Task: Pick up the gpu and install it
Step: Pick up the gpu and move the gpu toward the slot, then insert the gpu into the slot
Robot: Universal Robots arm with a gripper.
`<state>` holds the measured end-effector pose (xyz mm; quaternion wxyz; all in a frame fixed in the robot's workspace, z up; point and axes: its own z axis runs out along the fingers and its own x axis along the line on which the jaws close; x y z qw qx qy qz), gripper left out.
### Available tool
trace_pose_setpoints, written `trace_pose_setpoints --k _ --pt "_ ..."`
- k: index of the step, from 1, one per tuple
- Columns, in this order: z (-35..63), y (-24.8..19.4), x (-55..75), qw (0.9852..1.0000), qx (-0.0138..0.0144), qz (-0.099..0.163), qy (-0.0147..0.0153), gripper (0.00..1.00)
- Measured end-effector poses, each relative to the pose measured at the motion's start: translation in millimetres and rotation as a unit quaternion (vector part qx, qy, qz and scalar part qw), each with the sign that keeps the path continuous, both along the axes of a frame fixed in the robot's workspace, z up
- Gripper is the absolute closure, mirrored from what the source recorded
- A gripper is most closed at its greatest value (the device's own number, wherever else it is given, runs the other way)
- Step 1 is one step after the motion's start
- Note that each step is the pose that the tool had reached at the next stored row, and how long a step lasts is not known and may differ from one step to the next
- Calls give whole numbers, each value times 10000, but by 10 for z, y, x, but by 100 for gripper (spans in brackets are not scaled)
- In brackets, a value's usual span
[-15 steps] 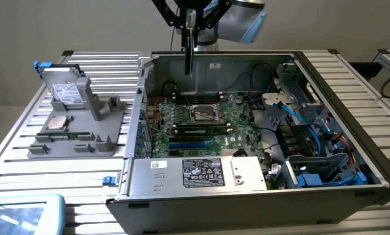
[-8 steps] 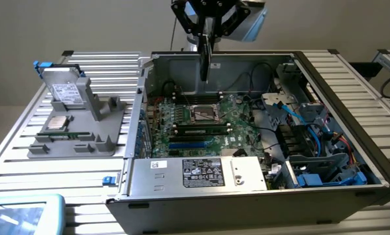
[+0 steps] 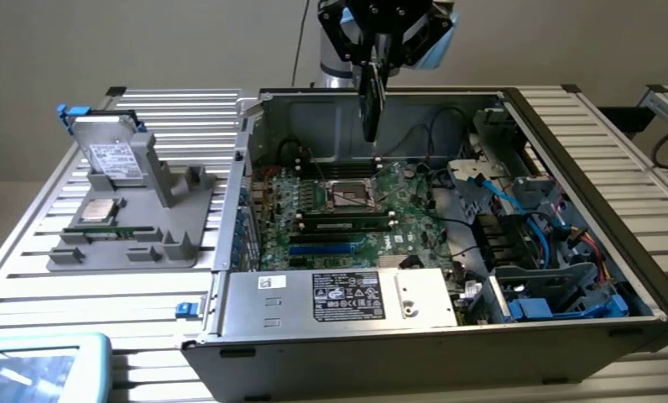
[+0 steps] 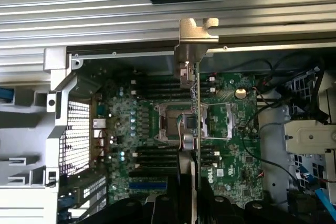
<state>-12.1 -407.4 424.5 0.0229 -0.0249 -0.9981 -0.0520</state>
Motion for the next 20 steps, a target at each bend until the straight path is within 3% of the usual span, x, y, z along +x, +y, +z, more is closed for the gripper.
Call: trace_pose_setpoints --k 9,12,16,20 --pt "0 0 0 10000 0 11 0 73" --pt "-2 0 1 9997 3 240 0 73" --pt "-3 0 0 9982 14 602 0 73" --pt "-4 0 1 9953 29 972 0 73"
